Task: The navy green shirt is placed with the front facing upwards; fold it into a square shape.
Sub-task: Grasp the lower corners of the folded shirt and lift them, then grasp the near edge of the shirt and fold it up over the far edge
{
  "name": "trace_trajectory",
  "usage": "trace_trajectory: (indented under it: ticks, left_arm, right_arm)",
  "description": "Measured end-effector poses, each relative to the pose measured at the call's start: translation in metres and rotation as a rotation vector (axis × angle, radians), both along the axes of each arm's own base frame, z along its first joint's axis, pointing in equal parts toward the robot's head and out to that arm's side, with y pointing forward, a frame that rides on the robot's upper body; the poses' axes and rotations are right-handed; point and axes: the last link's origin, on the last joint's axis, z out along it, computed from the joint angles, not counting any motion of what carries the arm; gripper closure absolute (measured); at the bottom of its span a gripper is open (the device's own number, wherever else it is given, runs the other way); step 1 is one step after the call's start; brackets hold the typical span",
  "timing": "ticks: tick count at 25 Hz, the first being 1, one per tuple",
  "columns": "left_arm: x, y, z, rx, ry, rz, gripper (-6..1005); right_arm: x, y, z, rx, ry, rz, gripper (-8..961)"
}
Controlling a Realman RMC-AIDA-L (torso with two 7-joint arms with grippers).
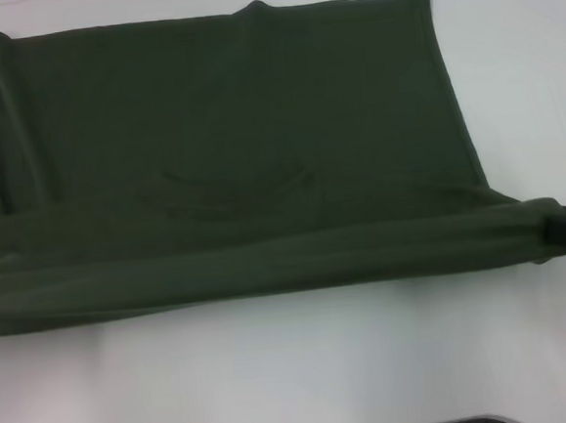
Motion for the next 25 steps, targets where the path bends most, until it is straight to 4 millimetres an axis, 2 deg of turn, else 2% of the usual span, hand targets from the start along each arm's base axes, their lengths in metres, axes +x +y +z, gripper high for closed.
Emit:
trace_trajectory:
  ticks: [17,25]
  left_arm:
    - [-0.010,-0.030,-0.006,-0.010,0.019,0.035,950]
    - [-0.011,-0.036,-0.007,-0.021,0.021,0.039,950]
  right_arm:
    - [0.006,-0.022,-0.014,-0.147,-0.038,-0.008,883]
    - [0.009,-0.029,-0.019,-0.224,-0.058,-0.012,885]
